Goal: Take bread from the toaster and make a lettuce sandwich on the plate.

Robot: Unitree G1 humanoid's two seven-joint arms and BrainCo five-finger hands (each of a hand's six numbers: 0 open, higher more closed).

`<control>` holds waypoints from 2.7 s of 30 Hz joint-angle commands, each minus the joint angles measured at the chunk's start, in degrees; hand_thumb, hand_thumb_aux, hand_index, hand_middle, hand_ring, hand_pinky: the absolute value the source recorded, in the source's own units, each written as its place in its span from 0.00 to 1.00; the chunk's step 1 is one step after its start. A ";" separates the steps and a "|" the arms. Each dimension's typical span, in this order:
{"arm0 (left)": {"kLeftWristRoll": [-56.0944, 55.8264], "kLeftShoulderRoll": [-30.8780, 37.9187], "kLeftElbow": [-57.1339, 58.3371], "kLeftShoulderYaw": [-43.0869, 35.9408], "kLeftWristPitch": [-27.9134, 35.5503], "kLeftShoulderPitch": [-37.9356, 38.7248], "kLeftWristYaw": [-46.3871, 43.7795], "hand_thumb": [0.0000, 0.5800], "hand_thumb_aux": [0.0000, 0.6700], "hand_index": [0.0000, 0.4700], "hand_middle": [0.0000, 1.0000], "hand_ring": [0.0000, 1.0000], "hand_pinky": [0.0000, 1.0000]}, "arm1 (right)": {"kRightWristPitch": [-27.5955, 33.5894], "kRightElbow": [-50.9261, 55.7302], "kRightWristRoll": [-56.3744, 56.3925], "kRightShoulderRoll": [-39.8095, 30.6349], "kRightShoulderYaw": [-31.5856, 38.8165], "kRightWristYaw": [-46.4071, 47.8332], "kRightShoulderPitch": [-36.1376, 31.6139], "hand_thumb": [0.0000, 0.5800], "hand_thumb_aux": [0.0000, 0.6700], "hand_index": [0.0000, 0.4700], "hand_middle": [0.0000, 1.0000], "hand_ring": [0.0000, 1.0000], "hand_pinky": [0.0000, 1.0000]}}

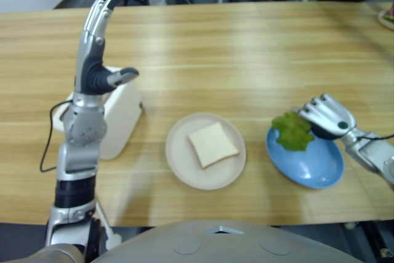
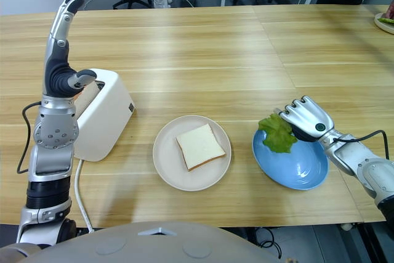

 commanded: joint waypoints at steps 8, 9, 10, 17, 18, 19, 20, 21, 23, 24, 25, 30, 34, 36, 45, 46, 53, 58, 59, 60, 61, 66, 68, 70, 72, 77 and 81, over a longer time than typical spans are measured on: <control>1.56 0.01 2.27 -0.97 -0.62 -1.39 0.66 0.00 0.00 0.00 0.00 0.00 0.00 | -1.23 -6.94 -1.67 3.99 0.12 3.24 -5.47 1.00 1.00 0.98 1.00 1.00 1.00; 1.59 -0.01 2.40 -1.01 -0.69 -1.45 0.72 0.00 0.00 0.00 0.00 0.00 0.00 | -1.52 -7.26 -2.02 4.59 0.56 3.59 -6.28 1.00 1.00 0.98 1.00 1.00 1.00; 1.63 -0.03 2.51 -1.08 -0.75 -1.51 0.79 0.00 0.00 0.00 0.00 0.00 0.00 | -1.89 -7.46 -2.31 5.19 0.98 3.89 -7.10 1.00 1.00 0.98 1.00 1.00 1.00; 1.88 -0.11 3.34 -1.66 -1.09 -1.85 1.46 0.00 0.00 0.00 0.00 0.00 0.00 | -4.86 -7.23 -4.09 10.91 5.16 5.91 -15.11 1.00 1.00 0.98 1.00 1.00 1.00; 1.89 -0.13 3.42 -1.69 -1.14 -1.86 1.55 0.00 0.00 0.00 0.00 0.00 0.00 | -5.27 -6.92 -4.40 12.11 6.12 6.27 -16.58 1.00 1.00 0.98 1.00 1.00 1.00; 1.91 -0.15 3.48 -1.72 -1.18 -1.86 1.62 0.00 0.00 0.00 0.00 0.00 0.00 | -5.57 -6.70 -4.62 12.93 6.73 6.51 -17.56 1.00 1.00 0.98 1.00 1.00 1.00; 1.92 -0.19 3.58 -1.78 -1.23 -1.89 1.67 0.00 0.00 0.00 0.00 0.00 0.00 | -5.90 -6.47 -4.80 13.80 7.37 6.81 -18.51 1.00 1.00 0.98 1.00 1.00 1.00; 1.92 -0.22 3.68 -1.85 -1.27 -1.93 1.72 0.00 0.00 0.00 0.00 0.00 0.00 | -6.13 -6.28 -4.94 14.63 8.00 7.04 -19.38 1.00 1.00 0.98 1.00 1.00 1.00; 1.91 -0.29 3.93 -2.05 -1.35 -2.04 1.78 0.00 0.00 0.00 0.00 0.00 0.00 | -6.63 -5.77 -5.44 16.55 9.37 7.54 -21.18 1.00 1.00 0.98 1.00 1.00 1.00; 1.87 -0.29 4.04 -2.15 -1.38 -2.11 1.80 0.00 0.00 0.00 0.00 0.00 0.00 | -6.79 -5.62 -5.55 17.38 9.92 7.71 -21.91 1.00 1.00 0.98 1.00 1.00 1.00; 1.84 -0.31 4.09 -2.26 -1.40 -2.18 1.80 0.00 0.00 0.00 0.00 0.00 0.00 | -6.88 -5.57 -5.59 17.82 10.19 7.80 -22.26 1.00 1.00 0.98 1.00 1.00 1.00; 1.67 -0.13 4.11 -2.40 -1.40 -2.06 1.91 0.00 0.00 0.00 0.00 0.00 0.00 | -8.24 -4.97 -5.83 21.17 13.23 9.23 -23.57 1.00 1.00 0.98 1.00 1.00 1.00; 1.65 -0.26 3.65 -2.42 -1.26 -1.64 1.89 0.00 0.00 0.00 0.00 0.00 0.00 | -9.36 -3.76 -6.11 23.97 16.16 10.12 -22.53 1.00 1.00 0.98 1.00 1.00 1.00; 1.58 -0.33 3.45 -2.49 -1.18 -1.53 1.81 0.00 0.00 0.00 0.00 0.00 0.00 | -9.42 -3.28 -6.37 24.86 17.21 10.29 -21.93 1.00 1.00 0.98 1.00 1.00 1.00; 1.45 -0.43 3.63 -2.89 -1.10 -1.83 1.61 0.00 0.00 0.00 0.00 0.00 0.00 | -9.82 -1.15 -5.63 26.27 19.02 11.70 -20.86 1.00 1.00 0.98 1.00 1.00 1.00; 1.45 -0.46 3.58 -2.93 -1.08 -1.78 1.59 0.00 0.00 0.00 0.00 0.00 0.00 | -10.05 -0.87 -5.45 26.22 19.25 12.52 -20.73 1.00 1.00 0.98 1.00 1.00 1.00; 1.35 -0.34 3.11 -2.80 -0.92 -1.42 1.35 0.00 0.00 0.00 0.00 0.00 0.00 | -10.30 1.53 -5.44 24.92 19.86 14.67 -19.88 1.00 1.00 0.98 1.00 1.00 1.00; 1.33 -0.29 3.03 -2.73 -0.90 -1.30 1.17 0.00 0.00 0.00 0.00 0.00 0.00 | -10.65 2.92 -5.91 24.15 20.88 16.35 -19.29 1.00 1.00 0.98 1.00 1.00 1.00; 1.30 -0.27 2.97 -2.70 -0.87 -1.28 1.12 0.00 0.00 0.00 0.00 0.00 0.00 | -10.59 3.07 -6.18 23.94 20.91 16.46 -19.31 1.00 1.00 0.98 0.96 0.96 0.96; 1.26 -0.24 2.89 -2.63 -0.85 -1.24 1.06 0.00 0.00 0.00 0.00 0.00 0.00 | -10.29 3.11 -6.60 23.66 20.84 16.46 -19.34 0.97 0.82 0.80 0.69 0.69 0.69; 1.20 -0.19 2.76 -2.52 -0.82 -1.15 0.99 0.00 0.00 0.00 0.00 0.00 0.00 | -10.13 3.18 -6.87 23.31 20.80 16.69 -19.43 0.84 0.60 0.58 0.28 0.28 0.28; 0.93 0.11 1.78 -1.73 -0.59 -0.39 0.68 0.00 0.00 0.00 0.00 0.00 0.00 | -9.85 3.00 -7.24 21.07 20.01 17.09 -19.43 0.81 0.57 0.56 0.25 0.25 0.25; 0.86 0.18 1.38 -1.50 -0.42 -0.10 0.55 0.00 0.00 0.00 0.00 0.00 0.00 | -10.06 2.51 -6.87 20.25 19.97 17.58 -18.99 0.66 0.42 0.41 0.16 0.16 0.16; 0.74 0.27 1.16 -1.35 -0.32 0.04 0.41 0.00 0.00 0.00 0.00 0.00 0.00 | -9.81 2.01 -7.19 19.66 20.07 17.99 -18.58 0.00 0.00 0.00 0.04 0.04 0.04; 0.68 0.29 0.98 -1.29 -0.23 0.11 0.32 0.00 0.00 0.00 0.00 0.00 0.00 | -9.36 1.55 -7.67 19.15 19.98 18.22 -18.31 0.00 0.00 0.00 0.00 0.00 0.00; 0.37 0.62 0.60 -0.92 -0.11 0.25 0.11 0.00 0.00 0.00 0.00 0.00 0.00 | -7.92 -1.72 -8.75 16.97 18.45 19.13 -17.81 0.00 0.00 0.00 0.00 0.00 0.00; -0.04 1.05 0.12 -0.23 0.09 0.33 -0.23 0.00 0.00 0.00 0.00 0.00 0.00 | -6.79 -6.46 -7.88 13.61 15.25 20.18 -16.30 0.00 0.00 0.00 0.00 0.00 0.00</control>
